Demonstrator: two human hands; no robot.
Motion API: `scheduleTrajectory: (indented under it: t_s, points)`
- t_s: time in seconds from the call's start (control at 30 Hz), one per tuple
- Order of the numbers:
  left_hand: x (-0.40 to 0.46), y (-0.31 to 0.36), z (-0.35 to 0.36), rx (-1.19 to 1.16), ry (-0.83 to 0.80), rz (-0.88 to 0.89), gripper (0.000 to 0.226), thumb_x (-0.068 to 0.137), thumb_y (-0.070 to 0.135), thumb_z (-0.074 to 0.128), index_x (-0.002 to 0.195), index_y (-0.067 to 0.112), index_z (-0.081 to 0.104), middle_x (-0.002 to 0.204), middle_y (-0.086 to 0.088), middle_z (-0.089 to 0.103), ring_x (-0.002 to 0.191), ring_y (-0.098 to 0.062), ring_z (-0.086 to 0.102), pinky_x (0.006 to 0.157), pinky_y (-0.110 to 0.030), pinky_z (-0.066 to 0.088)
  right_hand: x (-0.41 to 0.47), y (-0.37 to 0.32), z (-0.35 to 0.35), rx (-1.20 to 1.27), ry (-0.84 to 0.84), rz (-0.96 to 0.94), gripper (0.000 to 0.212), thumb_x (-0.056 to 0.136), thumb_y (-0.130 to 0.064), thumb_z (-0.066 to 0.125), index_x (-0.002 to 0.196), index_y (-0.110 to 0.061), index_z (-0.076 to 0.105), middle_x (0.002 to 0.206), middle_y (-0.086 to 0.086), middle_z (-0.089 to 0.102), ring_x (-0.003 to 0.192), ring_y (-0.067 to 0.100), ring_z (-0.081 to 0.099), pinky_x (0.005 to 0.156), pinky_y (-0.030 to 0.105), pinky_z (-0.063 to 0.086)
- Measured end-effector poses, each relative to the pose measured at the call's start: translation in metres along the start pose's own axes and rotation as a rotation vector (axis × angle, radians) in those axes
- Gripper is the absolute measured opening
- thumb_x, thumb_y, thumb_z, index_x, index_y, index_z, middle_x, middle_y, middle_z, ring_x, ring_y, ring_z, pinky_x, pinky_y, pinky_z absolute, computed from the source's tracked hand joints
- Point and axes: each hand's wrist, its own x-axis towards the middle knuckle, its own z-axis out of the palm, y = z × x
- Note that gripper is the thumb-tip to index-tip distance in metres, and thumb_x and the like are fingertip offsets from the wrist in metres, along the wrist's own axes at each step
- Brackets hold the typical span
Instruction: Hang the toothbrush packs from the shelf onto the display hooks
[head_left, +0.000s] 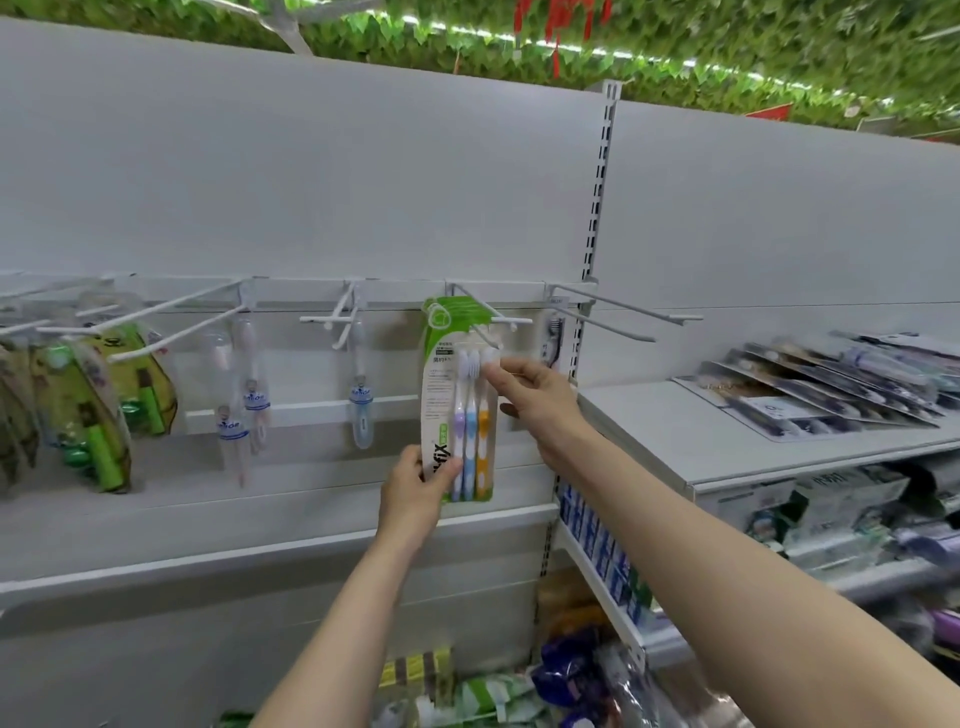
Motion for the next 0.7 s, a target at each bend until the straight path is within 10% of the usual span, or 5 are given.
scheduleTrajectory:
  t_s: [0.43, 0.7]
  points:
    - [-0.079, 0.044, 0.042, 0.342, 0.366, 0.164, 0.061, 0.086, 0.034, 0.073, 0.136, 0.014, 0.045, 0.131, -0.008, 0.055, 0.119, -0.027, 0.052, 0.091, -0.037, 0.043, -0.050, 0.001, -0.108, -0.448, -0.088, 0.188, 0.032, 0.094, -0.037, 0.066, 0.116, -0.014, 0.063, 0.110, 0.002, 0.066, 0.098, 0.019, 0.062, 0.096, 0.041, 0.053]
    - [-0.162, 0.149, 0.130, 0.718, -0.159, 0.361, 0.058, 0.086, 0.035, 0.074, 0.135, 0.019, 0.048, 0.137, -0.002, 0.056, 0.123, -0.022, 0.054, 0.104, -0.043, 0.046, -0.123, -0.066, -0.263, -1.089, -0.118, 0.019, 0.051, 0.096, -0.037, 0.061, 0.139, -0.010, 0.053, 0.138, 0.011, 0.058, 0.122, 0.029, 0.057, 0.098, 0.036, 0.046]
